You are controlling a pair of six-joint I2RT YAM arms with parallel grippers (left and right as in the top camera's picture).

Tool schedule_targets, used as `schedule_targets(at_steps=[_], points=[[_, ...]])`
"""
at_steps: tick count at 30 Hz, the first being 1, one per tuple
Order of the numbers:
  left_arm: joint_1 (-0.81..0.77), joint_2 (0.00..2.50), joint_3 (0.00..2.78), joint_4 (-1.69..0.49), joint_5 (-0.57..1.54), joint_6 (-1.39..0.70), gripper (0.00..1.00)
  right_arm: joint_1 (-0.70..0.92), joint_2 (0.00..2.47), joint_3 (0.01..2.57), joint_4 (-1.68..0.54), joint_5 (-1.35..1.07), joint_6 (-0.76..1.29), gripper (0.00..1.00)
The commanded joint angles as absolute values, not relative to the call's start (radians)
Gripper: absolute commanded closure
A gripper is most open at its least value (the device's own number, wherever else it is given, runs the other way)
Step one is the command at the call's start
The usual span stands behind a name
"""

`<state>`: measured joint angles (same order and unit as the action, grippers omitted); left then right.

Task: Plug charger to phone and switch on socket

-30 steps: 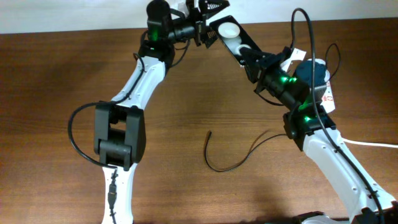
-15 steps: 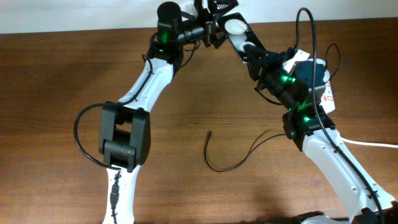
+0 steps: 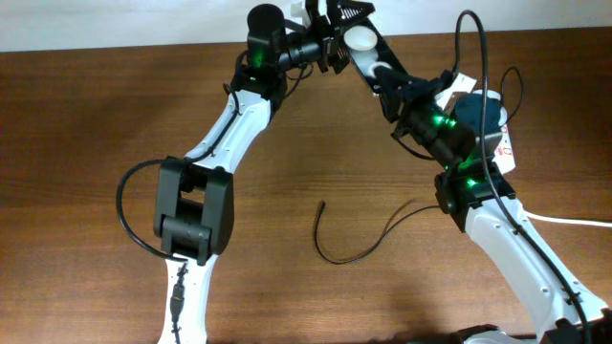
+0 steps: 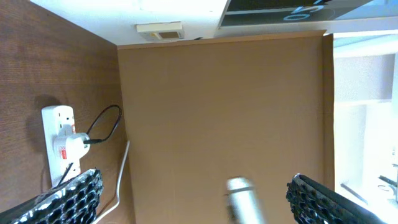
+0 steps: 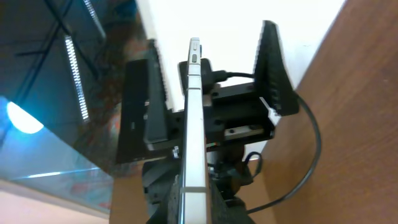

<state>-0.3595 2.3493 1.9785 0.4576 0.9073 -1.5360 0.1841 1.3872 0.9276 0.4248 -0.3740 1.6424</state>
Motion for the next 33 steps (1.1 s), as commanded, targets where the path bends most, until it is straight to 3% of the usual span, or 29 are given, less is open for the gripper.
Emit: schedule_targets(at_steps=[1, 9, 18, 20, 33], points=[[-0.357, 2.356, 1.992, 0.464, 0.893, -1.512, 0.01, 0.191, 1.381, 0.949, 0.478, -0.4, 1.633, 0.96], [-0.362, 2.356, 1.992, 0.463, 0.893, -1.513, 0.0, 0.191, 1.381, 0.948, 0.422, -0.408, 1.621, 0.96], [-0.35, 2.356, 1.992, 0.516, 0.928, -1.607, 0.01, 0.19, 1.381, 0.948, 0.397, -0.398, 1.399, 0.96], [-0.356, 2.356, 1.992, 0.648, 0.927, -1.65, 0.01, 0.19, 1.382, 0.948, 0.389, -0.381, 1.399, 0.96], [-0.373, 2.356, 1.992, 0.65, 0.924, -1.656, 0.01, 0.19, 1.382, 0.948, 0.401, -0.282, 1.449, 0.96]])
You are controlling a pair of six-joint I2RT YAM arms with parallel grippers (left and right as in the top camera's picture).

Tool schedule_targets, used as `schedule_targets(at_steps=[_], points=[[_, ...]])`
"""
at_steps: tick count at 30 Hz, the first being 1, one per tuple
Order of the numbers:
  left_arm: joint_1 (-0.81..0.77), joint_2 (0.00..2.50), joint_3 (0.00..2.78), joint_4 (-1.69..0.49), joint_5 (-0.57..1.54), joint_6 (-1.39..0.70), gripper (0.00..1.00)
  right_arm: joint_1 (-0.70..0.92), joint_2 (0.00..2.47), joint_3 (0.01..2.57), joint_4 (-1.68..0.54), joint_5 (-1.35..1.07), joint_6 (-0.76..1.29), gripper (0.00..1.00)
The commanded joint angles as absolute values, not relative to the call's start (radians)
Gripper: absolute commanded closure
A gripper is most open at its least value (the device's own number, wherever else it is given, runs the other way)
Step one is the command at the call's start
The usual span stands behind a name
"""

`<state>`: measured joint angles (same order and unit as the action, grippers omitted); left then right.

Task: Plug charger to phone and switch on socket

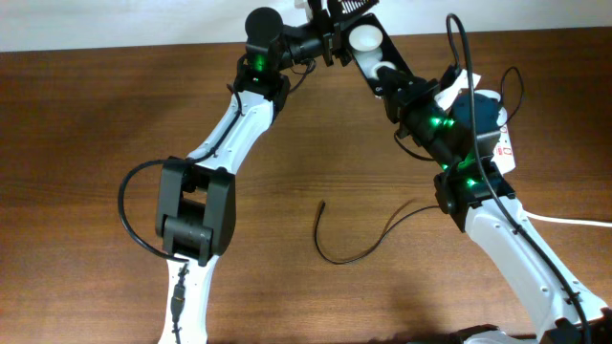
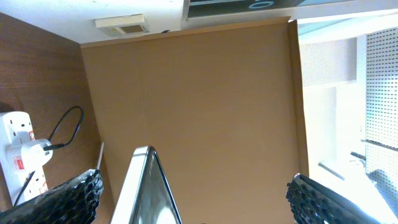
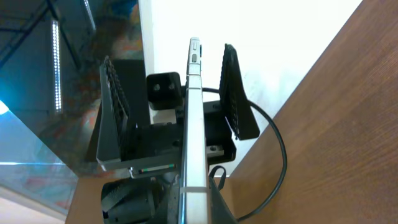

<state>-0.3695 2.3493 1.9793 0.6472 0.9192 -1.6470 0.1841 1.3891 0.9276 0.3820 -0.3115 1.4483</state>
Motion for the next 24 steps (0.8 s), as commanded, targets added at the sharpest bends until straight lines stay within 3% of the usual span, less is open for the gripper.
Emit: schedule_targets(at_steps=[1, 3, 7, 12, 15, 17, 20, 24], points=[[-0.373, 2.356, 1.992, 0.65, 0.923, -1.656, 0.0, 0.19, 1.382, 0.948, 0.401, -0.282, 1.449, 0.96], [-0.373, 2.356, 1.992, 0.65, 0.923, -1.657, 0.01, 0.19, 1.382, 0.948, 0.4, -0.282, 1.448, 0.96], [-0.38, 2.356, 1.992, 0.649, 0.92, -1.656, 0.13, 0.19, 1.382, 0.948, 0.4, -0.273, 1.448, 0.96], [-0.407, 2.356, 1.992, 0.634, 0.899, -1.656, 0.16, 0.19, 1.382, 0.948, 0.4, -0.265, 1.448, 0.96], [-0.408, 2.356, 1.992, 0.634, 0.897, -1.656, 0.52, 0.19, 1.382, 0.948, 0.4, -0.264, 1.448, 0.96], [-0.408, 2.356, 1.992, 0.634, 0.897, -1.656, 0.69, 0.19, 1.382, 0.948, 0.4, -0.265, 1.448, 0.96], [-0.408, 2.356, 1.992, 0.634, 0.896, -1.656, 0.82, 0.19, 1.382, 0.948, 0.4, -0.265, 1.448, 0.96], [-0.408, 2.356, 1.992, 0.634, 0.896, -1.656, 0.92, 0.19, 1.382, 0.948, 0.397, -0.265, 1.448, 0.96]])
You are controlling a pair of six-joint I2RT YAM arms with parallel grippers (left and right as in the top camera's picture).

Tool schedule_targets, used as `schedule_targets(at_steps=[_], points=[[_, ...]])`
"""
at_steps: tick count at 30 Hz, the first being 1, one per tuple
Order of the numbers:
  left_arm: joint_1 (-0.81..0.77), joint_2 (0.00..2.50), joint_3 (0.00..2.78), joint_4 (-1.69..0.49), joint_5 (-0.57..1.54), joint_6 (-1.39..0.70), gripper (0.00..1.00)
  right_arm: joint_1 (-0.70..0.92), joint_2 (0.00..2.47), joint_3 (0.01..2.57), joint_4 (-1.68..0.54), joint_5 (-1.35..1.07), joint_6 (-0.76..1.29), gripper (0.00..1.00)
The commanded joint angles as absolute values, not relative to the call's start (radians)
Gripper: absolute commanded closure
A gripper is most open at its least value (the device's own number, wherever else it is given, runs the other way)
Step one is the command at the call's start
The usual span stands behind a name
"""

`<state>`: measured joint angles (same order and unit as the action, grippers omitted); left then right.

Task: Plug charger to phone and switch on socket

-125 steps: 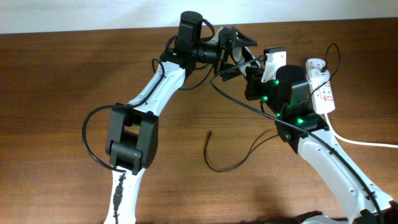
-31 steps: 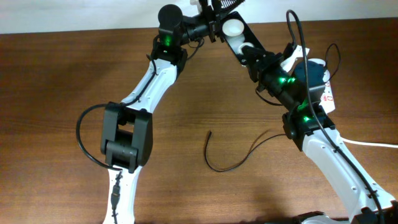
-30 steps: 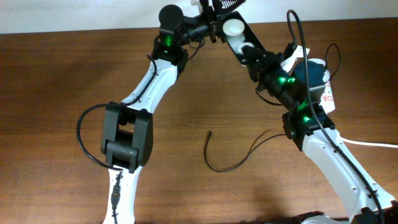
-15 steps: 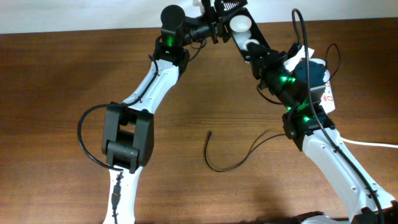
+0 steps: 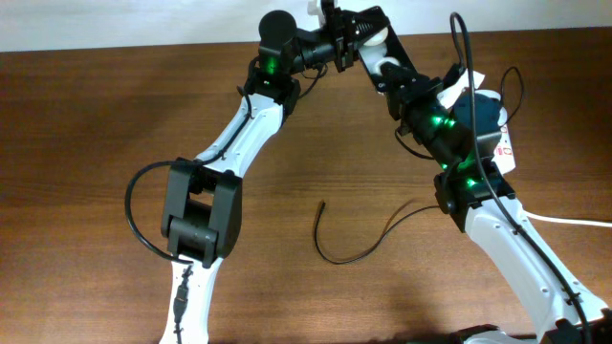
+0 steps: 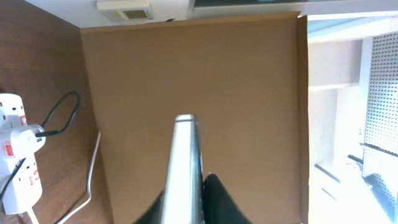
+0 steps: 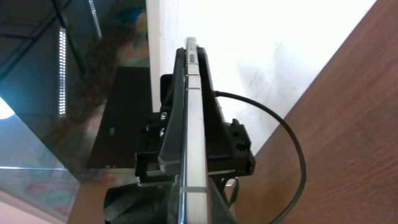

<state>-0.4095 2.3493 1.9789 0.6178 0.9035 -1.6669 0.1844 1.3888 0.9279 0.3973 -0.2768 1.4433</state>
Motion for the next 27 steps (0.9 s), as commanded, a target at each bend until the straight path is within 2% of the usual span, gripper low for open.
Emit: schedule_targets(at_steps=[1, 3, 20, 22, 25, 27], points=[[-0.408, 2.356, 1.992, 0.634, 0.897, -1.656, 0.94, 0.19, 1.382, 0.948, 0.397, -0.265, 1.448, 0.96], [-0.408, 2.356, 1.992, 0.634, 0.897, -1.656, 1.0, 0.19, 1.382, 0.948, 0.397, -0.265, 1.448, 0.96], [-0.408, 2.356, 1.992, 0.635, 0.897, -1.713, 1.0, 0.19, 1.382, 0.948, 0.392, -0.266, 1.444, 0.95], [-0.408, 2.356, 1.992, 0.635, 0.897, -1.713, 1.0, 0.19, 1.382, 0.948, 0.392, -0.269, 1.444, 0.84], [-0.408, 2.356, 1.992, 0.635, 0.897, -1.712, 1.0, 0.19, 1.382, 0.948, 0.392, -0.269, 1.445, 0.48], [-0.407, 2.356, 1.992, 0.635, 0.897, -1.712, 1.0, 0.19, 1.382, 0.948, 0.392, -0.269, 1.445, 0.28]])
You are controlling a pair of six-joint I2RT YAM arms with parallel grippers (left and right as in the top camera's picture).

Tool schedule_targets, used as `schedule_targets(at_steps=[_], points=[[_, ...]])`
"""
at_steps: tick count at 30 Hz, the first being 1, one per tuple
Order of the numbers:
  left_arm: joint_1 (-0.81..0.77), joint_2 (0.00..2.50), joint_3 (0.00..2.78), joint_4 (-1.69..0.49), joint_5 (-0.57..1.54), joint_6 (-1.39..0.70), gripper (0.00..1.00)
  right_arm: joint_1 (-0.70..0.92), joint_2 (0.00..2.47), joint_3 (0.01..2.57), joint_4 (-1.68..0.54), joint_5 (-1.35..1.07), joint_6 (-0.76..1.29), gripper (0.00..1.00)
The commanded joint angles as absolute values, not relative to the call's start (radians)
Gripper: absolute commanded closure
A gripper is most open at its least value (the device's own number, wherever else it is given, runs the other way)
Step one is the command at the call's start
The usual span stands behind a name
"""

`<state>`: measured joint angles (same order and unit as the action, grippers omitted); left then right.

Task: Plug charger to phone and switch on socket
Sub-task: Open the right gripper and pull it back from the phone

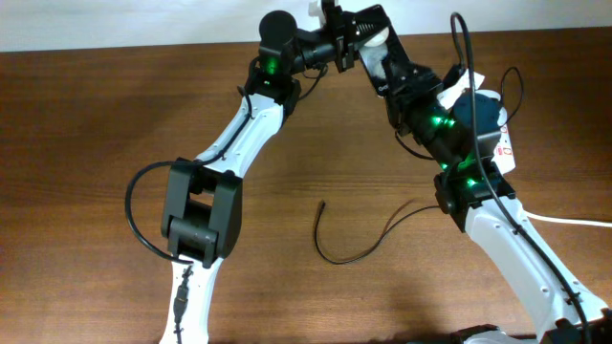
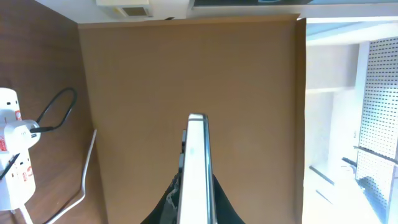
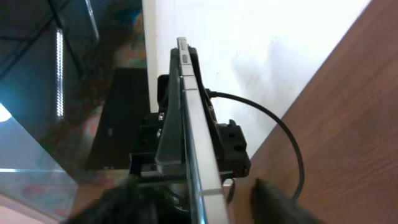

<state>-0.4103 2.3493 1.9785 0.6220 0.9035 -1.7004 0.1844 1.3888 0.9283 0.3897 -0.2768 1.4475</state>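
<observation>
The phone (image 2: 197,162) stands edge-on, a thin silver slab, with my left gripper (image 2: 197,208) shut on its lower part. From the other side the phone (image 3: 189,124) shows edge-on between the blurred dark fingers (image 3: 273,199) of my right gripper (image 3: 199,202), which stand apart from it, open. Both grippers meet at the table's back edge, left gripper (image 1: 335,43) against right gripper (image 1: 368,46); the phone itself is hard to make out there. The black charger cable (image 1: 356,250) lies loose on the table, its free end (image 1: 320,204) untouched.
A white socket strip (image 2: 11,155) with a plug and black lead lies on the wooden table (image 1: 96,143); from above it sits at the right under my right arm (image 1: 501,148), beside a teal object (image 1: 483,107). A white cord (image 1: 574,221) runs off right.
My right gripper's fingers have spread away from the phone, where before they were shut on it. The left gripper stays shut on the phone. Both arms are nearly where they were.
At first my right gripper held the phone up edge-on at the table's back, facing the open left gripper. Then the left fingers stood on either side of the phone. Then they were shut on it, and now the right gripper is open.
</observation>
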Motion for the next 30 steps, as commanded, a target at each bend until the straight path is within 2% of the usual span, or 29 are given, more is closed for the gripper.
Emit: schedule_targets(at_steps=[1, 3, 9, 13, 17, 19, 25, 27, 30], points=[[-0.407, 2.356, 1.992, 0.635, 0.897, -1.712, 1.0, 0.19, 1.382, 0.948, 0.392, -0.269, 1.445, 0.21], [-0.395, 2.356, 1.992, 0.635, 0.898, -1.712, 1.0, 0.19, 1.382, 0.948, 0.392, -0.277, 1.444, 0.01], [-0.244, 2.356, 1.992, 0.635, 1.016, -1.7, 1.0, 0.189, 1.382, 0.948, 0.381, -0.287, 1.444, 0.01], [-0.108, 2.356, 1.992, 0.636, 1.255, -1.675, 1.0, 0.19, 1.382, 0.948, 0.369, -0.327, 1.443, 0.01], [-0.045, 2.356, 1.992, 0.638, 1.502, -1.589, 1.0, 0.19, 1.382, 0.948, 0.36, -0.418, 1.198, 0.01], [-0.035, 2.356, 1.99, 0.644, 1.575, -1.537, 1.0, 0.19, 1.382, 0.949, 0.253, -0.479, 1.103, 0.01], [-0.012, 2.356, 1.99, 0.643, 1.574, -1.5, 1.0, 0.196, 1.382, 1.016, -0.157, -0.511, 0.828, 0.01], [-0.001, 2.356, 1.99, 0.643, 1.573, -1.493, 1.0, 0.237, 1.382, 1.09, -0.367, -0.441, 0.707, 0.01], [0.014, 2.356, 1.99, 0.643, 1.572, -1.493, 1.0, 0.35, 1.382, 1.137, -0.586, -0.284, 0.663, 0.01]])
